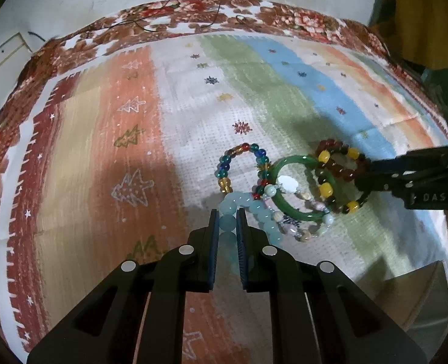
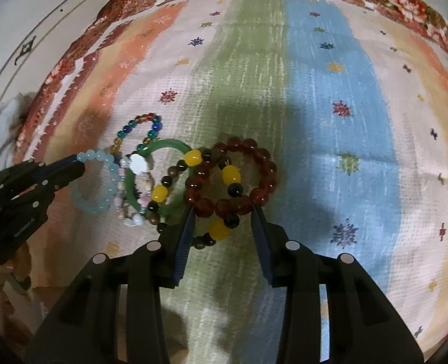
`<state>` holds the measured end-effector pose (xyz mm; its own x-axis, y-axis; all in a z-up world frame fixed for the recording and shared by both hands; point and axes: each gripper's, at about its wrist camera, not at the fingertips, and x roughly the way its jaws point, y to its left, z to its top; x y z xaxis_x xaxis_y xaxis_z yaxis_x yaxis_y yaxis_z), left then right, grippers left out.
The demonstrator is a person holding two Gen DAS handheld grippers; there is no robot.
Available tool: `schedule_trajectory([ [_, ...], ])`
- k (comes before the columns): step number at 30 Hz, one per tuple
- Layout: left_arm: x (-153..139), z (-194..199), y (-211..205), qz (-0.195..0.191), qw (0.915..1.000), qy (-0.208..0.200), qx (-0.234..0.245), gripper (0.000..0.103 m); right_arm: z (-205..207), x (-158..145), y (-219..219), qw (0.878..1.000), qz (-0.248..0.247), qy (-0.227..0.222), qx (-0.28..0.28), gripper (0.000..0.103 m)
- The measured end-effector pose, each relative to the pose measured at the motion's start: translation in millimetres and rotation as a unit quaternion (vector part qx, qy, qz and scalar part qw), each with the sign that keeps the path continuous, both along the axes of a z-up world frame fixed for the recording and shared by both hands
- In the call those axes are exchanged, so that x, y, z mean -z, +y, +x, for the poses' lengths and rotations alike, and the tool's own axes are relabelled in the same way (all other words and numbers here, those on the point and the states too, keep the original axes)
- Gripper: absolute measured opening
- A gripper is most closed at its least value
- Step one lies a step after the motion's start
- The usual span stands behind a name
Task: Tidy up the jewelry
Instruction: 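Grasp the light blue bead bracelet with left tool while right grasps yellow-black bracelet, then lift the light blue bracelet with left tool while right lifts yellow-black bracelet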
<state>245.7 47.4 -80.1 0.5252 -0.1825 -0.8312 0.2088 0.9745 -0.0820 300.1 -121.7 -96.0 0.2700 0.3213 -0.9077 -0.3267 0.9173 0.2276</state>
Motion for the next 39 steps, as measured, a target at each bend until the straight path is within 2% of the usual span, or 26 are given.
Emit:
schedule_trajectory([
  [7,0.8,-1.3,-0.5,-0.003,1.0,0.003,-0.002,0.011,-0.8,7.0,-0.1,1.0,-0.005,0.02,0.003,0.041],
  [12,-0.3,0.1,2.9,-0.012,0.9999,0.005,-0.006,0.011,-1.8,4.0,-3.2,0.999,0.015,0.032,0.01,0.041],
  [19,2.8,-0.3,-0.4,-0.007,0.9999,0.008,-0.002,0.011,-5.8,11.1,-1.9,0.998,0.01,0.061,0.004,0.041],
  [24,4.4,0.1,-1.4,-0.006,0.9999,0.01,0.0,0.011,-7.4,15.2,1.3,0.998,0.0,0.063,0.003,0.041],
  [28,5.6,-0.6,-5.3,-0.003,0.9999,0.01,0.008,0.011,-5.0,16.7,5.1,0.998,-0.002,0.059,0.006,0.036],
  [29,6.1,-0.5,-5.9,-0.003,0.9999,0.011,0.009,0.011,-4.0,17.2,5.5,0.998,-0.003,0.059,0.007,0.03],
  [30,6.7,-0.3,-6.4,-0.002,0.9999,0.011,0.01,0.011,-3.0,18.1,6.3,0.998,-0.015,0.055,0.008,0.02],
  [31,7.3,-0.3,-6.7,-0.001,0.9999,0.012,0.01,0.011,-2.3,19.0,6.6,0.998,-0.021,0.052,0.006,0.017],
  [33,8.0,-0.5,-7.3,0.0,0.9999,0.013,0.011,0.011,-1.4,18.8,4.4,0.998,-0.014,0.054,0.006,0.014],
  [39,4.5,-1.7,-5.7,-0.006,0.9999,0.01,0.011,0.011,-6.7,10.5,3.2,0.999,-0.01,0.048,-0.004,0.014],
])
